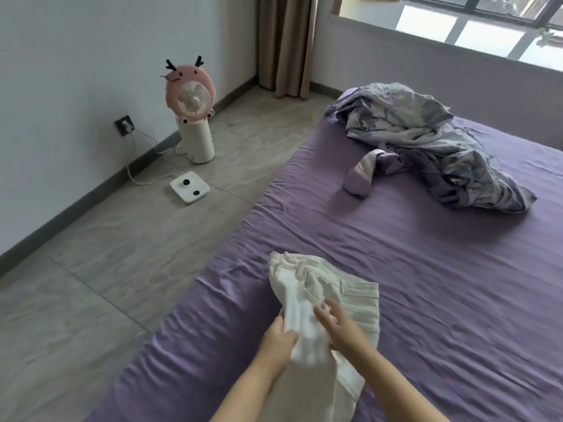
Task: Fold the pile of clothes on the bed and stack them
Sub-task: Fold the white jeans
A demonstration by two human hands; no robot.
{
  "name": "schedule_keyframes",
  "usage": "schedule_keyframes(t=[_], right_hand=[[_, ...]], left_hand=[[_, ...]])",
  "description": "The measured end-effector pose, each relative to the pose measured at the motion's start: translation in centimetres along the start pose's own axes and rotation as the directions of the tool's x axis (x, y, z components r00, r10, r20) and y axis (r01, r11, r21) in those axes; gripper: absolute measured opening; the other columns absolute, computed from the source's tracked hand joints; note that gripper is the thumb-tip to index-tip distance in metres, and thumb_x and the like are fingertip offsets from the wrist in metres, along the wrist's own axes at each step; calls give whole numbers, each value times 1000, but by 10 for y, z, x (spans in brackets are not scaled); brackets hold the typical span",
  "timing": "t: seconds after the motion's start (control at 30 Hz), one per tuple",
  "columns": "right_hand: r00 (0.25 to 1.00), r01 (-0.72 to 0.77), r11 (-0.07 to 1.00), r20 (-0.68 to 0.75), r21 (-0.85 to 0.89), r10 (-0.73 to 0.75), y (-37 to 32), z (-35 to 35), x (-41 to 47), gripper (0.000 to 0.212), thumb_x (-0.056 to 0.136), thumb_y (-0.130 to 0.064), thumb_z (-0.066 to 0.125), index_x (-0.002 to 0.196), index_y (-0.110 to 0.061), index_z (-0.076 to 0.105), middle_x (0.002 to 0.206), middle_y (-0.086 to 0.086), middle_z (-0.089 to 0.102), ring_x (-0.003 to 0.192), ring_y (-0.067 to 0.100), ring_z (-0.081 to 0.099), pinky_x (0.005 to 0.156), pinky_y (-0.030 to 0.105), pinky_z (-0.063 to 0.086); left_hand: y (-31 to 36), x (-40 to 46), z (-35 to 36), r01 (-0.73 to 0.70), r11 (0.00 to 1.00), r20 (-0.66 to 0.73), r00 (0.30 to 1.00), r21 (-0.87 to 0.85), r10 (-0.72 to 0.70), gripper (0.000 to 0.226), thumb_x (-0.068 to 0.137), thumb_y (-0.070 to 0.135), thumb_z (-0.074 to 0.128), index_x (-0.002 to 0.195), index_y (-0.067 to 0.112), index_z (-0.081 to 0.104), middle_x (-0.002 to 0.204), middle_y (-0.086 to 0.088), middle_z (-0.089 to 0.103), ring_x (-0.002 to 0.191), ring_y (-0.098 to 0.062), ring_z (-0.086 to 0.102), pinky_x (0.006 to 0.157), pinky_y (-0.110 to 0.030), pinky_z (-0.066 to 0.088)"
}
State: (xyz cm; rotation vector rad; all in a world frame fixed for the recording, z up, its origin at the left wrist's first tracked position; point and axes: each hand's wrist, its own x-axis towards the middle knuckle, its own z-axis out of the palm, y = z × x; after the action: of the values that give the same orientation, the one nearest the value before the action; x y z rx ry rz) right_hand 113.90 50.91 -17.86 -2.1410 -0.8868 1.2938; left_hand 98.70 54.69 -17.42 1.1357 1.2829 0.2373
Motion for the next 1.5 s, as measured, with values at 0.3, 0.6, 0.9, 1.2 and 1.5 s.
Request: schedule_keyframes(t=[0.3, 0.6, 0.9, 1.2, 1.5], right_hand=[[992, 119, 931, -83, 346, -96, -47, -67, -103, 76, 84, -27, 72, 148, -21, 29, 135, 9, 50, 118, 23, 55, 100, 36, 46], [826, 563, 767, -201, 308, -526, -66, -142, -291, 54, 84, -3, 69, 127, -29, 50, 107, 1, 64, 86, 7, 61, 80, 28, 53], [596, 803, 575, -219, 156, -773, -77, -230, -470, 50, 82, -8, 72, 115, -42, 57, 103, -2, 67, 83, 9, 64, 73, 27, 56], [373, 730, 617, -587, -292, -719, -43, -289, -598, 26, 83, -44, 68, 99, -36, 49, 90, -14, 58, 79, 0, 56, 62, 14, 43], [188, 656, 492, -507, -573, -841, -10, -298, -688, 11, 88, -17, 66, 95, -25, 68, 100, -16, 62, 107, 5, 49, 97, 17, 35]], left_hand=[[31, -144, 61, -433, 851, 370, 874, 296, 316, 68, 87, 8, 41, 151, 19, 21, 155, 7, 23, 142, 0, 17, 112, -12, 9], [122, -300, 33, -716, 595, -87, 610, 366, 787, 23, 89, 18, 66, 111, 23, 62, 106, 10, 58, 98, -3, 56, 82, -21, 48], [206, -436, 84, -798, 565, 157, 597, 209, 786, 23, 90, 24, 63, 108, 10, 64, 95, -3, 66, 85, -9, 61, 78, -24, 52], [215, -548, 167, -869, 495, 61, 495, 9, 867, 24, 91, 30, 63, 90, 7, 68, 81, -5, 65, 72, -11, 58, 71, -29, 50], [209, -619, 196, -870, 492, 156, 482, -33, 862, 21, 89, 28, 66, 88, 8, 73, 79, -11, 69, 67, -14, 59, 59, -22, 47]])
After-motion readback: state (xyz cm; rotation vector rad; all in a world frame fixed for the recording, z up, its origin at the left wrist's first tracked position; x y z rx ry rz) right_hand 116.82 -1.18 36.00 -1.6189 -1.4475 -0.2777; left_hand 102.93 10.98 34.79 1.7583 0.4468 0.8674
